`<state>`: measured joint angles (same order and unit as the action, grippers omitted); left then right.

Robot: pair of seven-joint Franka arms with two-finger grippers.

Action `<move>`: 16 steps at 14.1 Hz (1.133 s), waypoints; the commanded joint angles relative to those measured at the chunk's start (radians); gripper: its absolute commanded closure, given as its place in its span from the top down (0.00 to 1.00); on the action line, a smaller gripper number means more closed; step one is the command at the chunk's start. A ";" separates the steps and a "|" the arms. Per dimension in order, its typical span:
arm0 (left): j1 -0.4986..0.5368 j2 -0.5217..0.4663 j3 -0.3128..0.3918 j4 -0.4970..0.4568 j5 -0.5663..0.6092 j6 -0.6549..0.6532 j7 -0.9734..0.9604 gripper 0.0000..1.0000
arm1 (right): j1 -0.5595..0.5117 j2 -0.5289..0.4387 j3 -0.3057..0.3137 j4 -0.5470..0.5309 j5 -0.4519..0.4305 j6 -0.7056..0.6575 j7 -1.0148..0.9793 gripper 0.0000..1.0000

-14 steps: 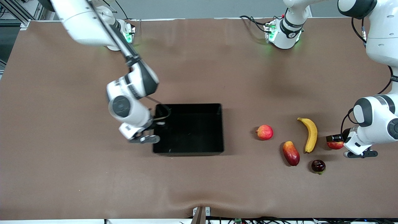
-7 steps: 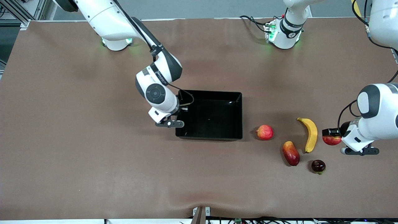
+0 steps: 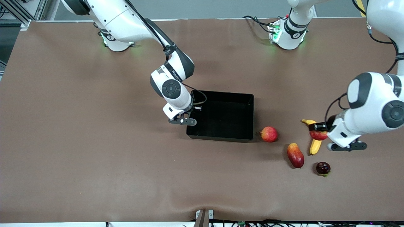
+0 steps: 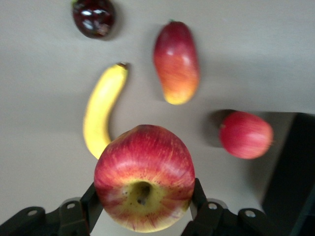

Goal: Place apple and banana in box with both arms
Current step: 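Close the left gripper on the red apple and lift it, then carry the apple over the tray with the left gripper while the right gripper withdraws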

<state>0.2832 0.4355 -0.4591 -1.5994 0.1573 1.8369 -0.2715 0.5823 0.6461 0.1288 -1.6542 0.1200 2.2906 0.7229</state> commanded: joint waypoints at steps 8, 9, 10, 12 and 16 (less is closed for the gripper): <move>-0.241 0.020 -0.150 -0.022 0.021 0.034 -0.668 0.00 | -0.298 -0.210 -0.011 -0.010 0.000 -0.233 -0.270 1.00; -0.271 0.040 -0.150 -0.024 0.024 0.063 -0.723 0.00 | -0.352 -0.238 -0.011 -0.036 0.000 -0.250 -0.320 1.00; -0.304 0.066 -0.150 -0.025 0.043 0.093 -0.774 0.00 | -0.392 -0.278 -0.011 -0.073 -0.002 -0.252 -0.367 1.00; -0.364 0.130 -0.148 -0.025 0.123 0.119 -0.875 0.00 | -0.468 -0.360 -0.011 -0.155 -0.002 -0.253 -0.431 1.00; -0.409 0.253 -0.148 -0.028 0.173 0.223 -0.943 0.00 | -0.565 -0.486 -0.011 -0.266 -0.002 -0.261 -0.540 1.00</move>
<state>-0.1021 0.6395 -0.6084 -1.6350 0.3010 2.0038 -1.1650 0.0653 0.2655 0.0978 -1.8173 0.1177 2.0241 0.2359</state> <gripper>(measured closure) 0.273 0.000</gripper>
